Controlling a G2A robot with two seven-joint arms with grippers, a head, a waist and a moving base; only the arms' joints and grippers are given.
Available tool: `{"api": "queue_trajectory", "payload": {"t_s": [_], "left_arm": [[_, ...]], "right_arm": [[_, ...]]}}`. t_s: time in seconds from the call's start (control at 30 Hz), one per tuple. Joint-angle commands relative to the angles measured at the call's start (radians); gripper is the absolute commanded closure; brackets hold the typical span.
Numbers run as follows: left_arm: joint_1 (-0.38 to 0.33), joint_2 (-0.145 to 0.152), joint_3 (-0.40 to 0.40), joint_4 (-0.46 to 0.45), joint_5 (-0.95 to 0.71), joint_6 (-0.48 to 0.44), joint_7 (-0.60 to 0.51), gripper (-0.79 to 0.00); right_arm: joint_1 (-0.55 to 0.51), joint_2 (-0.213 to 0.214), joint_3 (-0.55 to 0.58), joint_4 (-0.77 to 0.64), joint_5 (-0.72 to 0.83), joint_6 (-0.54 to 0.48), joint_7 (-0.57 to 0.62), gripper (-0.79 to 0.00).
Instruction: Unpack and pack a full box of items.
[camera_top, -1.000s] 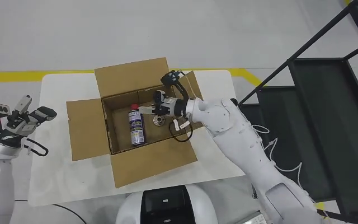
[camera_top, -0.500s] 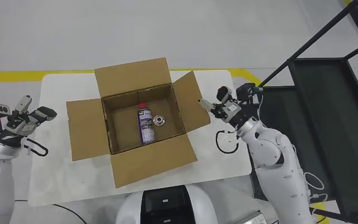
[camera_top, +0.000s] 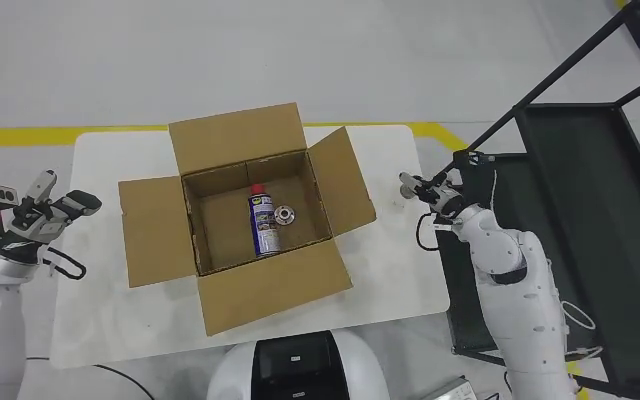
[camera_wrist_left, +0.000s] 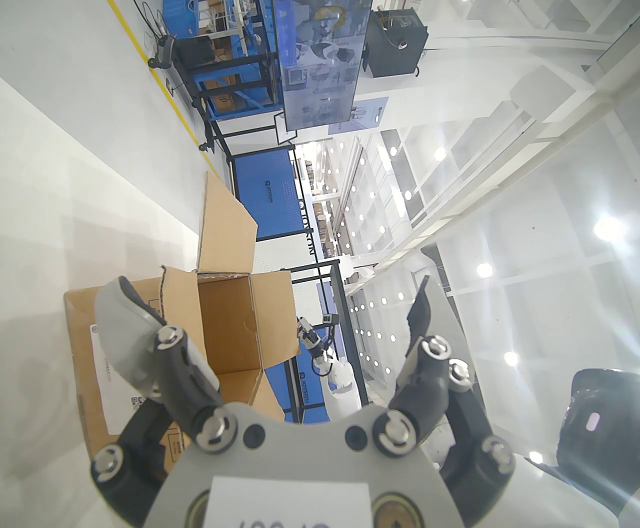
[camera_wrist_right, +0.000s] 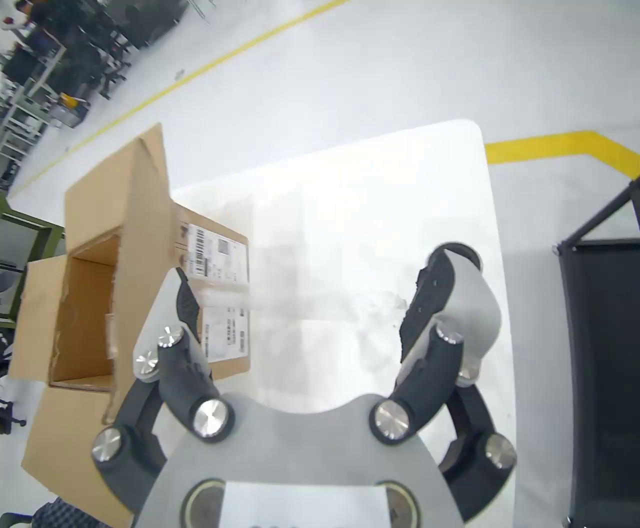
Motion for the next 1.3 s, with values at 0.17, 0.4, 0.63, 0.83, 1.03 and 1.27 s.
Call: {"api": "queue_trajectory", "payload": {"t_s": [0.17,0.4,0.63,0.83,1.03,1.27], "left_arm": [[0.0,0.0,0.0,0.0,0.0,0.0,0.0,-0.785],[0.0,0.0,0.0,0.0,0.0,0.0,0.0,-0.785],[0.0,0.0,0.0,0.0,0.0,0.0,0.0,-0.785],[0.0,0.0,0.0,0.0,0.0,0.0,0.0,-0.785],[0.0,0.0,0.0,0.0,0.0,0.0,0.0,-0.785],[0.0,0.0,0.0,0.0,0.0,0.0,0.0,-0.785]], "right_arm": [[0.128,0.013,-0.046,0.139,-0.123,0.058,0.151,-0.785],[0.155,0.016,-0.061,0.159,-0.158,0.07,0.191,-0.785],[0.155,0.016,-0.061,0.159,-0.158,0.07,0.191,-0.785],[0.186,0.016,-0.09,0.223,-0.235,0.122,0.14,-0.785],[0.295,0.009,-0.161,0.411,-0.289,0.16,0.111,-0.785],[0.434,-0.01,-0.243,0.64,-0.26,0.152,0.063,-0.785]]}}
